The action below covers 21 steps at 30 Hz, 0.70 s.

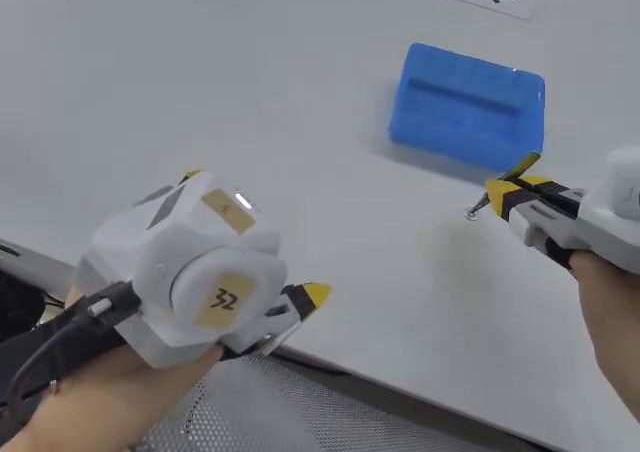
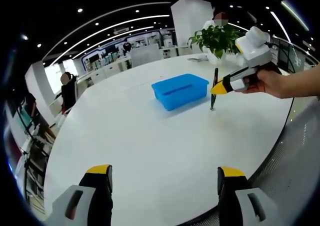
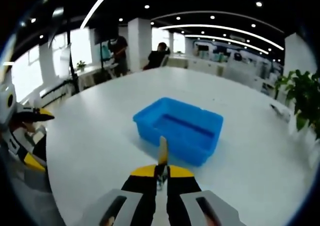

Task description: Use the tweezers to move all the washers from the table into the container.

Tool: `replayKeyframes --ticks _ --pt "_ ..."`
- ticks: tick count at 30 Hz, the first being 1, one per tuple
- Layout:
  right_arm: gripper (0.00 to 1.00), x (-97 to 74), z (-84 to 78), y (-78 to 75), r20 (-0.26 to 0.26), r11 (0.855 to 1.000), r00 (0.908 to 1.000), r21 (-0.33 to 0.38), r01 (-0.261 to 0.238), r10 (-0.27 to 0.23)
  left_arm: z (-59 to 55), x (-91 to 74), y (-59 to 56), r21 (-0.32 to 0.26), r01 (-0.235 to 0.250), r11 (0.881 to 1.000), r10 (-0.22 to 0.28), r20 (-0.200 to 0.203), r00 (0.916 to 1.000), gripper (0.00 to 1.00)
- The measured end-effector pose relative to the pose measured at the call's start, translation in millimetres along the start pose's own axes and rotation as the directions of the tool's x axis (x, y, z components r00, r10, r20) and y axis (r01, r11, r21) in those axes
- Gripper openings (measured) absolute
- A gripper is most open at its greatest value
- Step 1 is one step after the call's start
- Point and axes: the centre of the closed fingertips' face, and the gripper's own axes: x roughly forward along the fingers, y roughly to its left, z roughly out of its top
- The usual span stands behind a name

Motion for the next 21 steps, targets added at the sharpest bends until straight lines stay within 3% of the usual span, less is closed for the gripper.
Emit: replayKeyframes --ticks 9,21 --pt "0.02 -4.0 3.9 3.1 -0.024 1.000 0.9997 -0.004 -0.004 0.004 0.7 -0.7 -0.3 0.002 0.001 1.000 -0.001 0.005 1.0000 0.89" --pt "0.02 -21.4 45.7 -2.4 0.053 1.000 0.9985 0.008 -0.017 0.017 4.1 -2.0 -1.9 -0.003 0.009 1.000 -0.009 0.026 0.9996 0.89"
